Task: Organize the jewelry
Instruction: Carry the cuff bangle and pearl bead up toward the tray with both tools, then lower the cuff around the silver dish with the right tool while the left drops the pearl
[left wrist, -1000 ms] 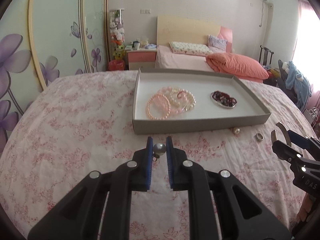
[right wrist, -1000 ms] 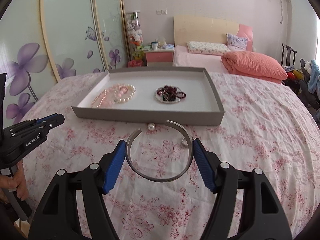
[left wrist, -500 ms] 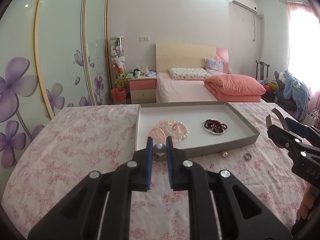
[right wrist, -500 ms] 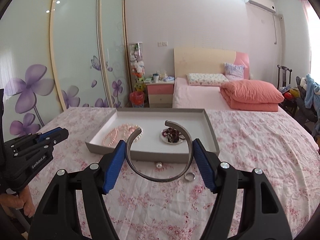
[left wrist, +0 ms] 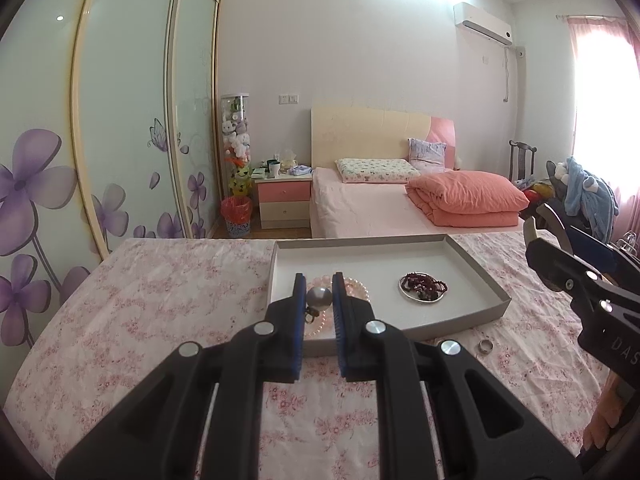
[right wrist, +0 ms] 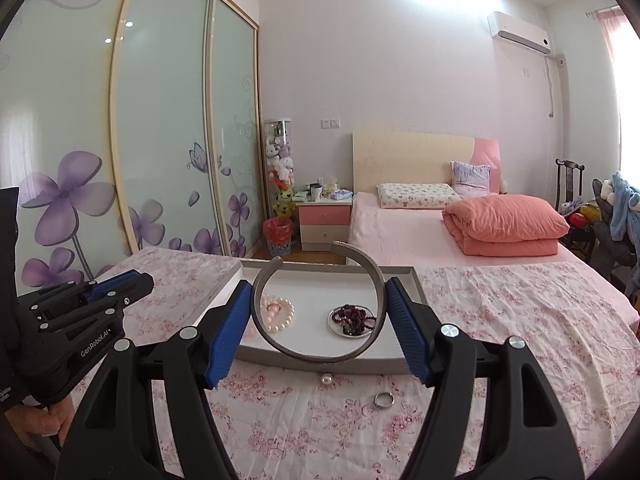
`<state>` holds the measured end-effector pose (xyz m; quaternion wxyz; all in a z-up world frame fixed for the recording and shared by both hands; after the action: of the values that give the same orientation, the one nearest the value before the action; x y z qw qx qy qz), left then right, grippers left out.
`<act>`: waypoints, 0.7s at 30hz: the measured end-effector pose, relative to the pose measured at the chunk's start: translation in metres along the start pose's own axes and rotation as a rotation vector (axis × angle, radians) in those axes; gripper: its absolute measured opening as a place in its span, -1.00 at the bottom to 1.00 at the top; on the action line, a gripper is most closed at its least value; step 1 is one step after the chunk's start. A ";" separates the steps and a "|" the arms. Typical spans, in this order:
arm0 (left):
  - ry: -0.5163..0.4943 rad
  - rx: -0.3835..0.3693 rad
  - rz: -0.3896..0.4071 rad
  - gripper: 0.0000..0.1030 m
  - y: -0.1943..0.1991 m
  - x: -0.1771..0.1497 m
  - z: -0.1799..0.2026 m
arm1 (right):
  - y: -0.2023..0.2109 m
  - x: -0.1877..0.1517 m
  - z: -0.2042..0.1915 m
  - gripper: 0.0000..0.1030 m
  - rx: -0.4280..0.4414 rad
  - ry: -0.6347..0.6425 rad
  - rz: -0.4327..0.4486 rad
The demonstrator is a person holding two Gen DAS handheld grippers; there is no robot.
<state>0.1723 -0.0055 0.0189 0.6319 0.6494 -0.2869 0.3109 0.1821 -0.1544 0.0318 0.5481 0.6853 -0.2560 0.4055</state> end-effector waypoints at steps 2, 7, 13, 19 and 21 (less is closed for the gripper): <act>-0.003 0.000 0.002 -0.73 0.000 0.001 0.001 | 0.001 0.001 0.000 0.32 -0.001 0.002 0.007; -0.010 -0.005 0.001 -0.73 -0.007 0.005 0.002 | -0.001 0.008 0.001 0.32 -0.007 0.003 0.019; 0.002 -0.038 -0.032 -0.73 -0.030 0.019 0.003 | -0.018 0.026 0.010 0.32 -0.039 -0.002 0.028; 0.032 -0.066 -0.093 -0.73 -0.074 0.041 0.000 | -0.065 0.041 0.027 0.32 -0.043 -0.038 -0.036; 0.041 -0.077 -0.120 -0.73 -0.092 0.047 -0.001 | -0.084 0.040 0.032 0.32 -0.036 -0.049 -0.072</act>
<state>0.2731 0.0002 -0.0043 0.6797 0.6342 -0.2462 0.2742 0.2790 -0.1587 0.0174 0.5681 0.6938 -0.2516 0.3641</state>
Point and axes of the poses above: each gripper's, at about its wrist camera, not at the fingertips, and y roughly against the way its jaws point, z to its right, x to its top, the point moved 5 cm from there along -y, roughly the way its jaws point, and after that the axes turned 15 degrees about -z, right-handed, at the moved point
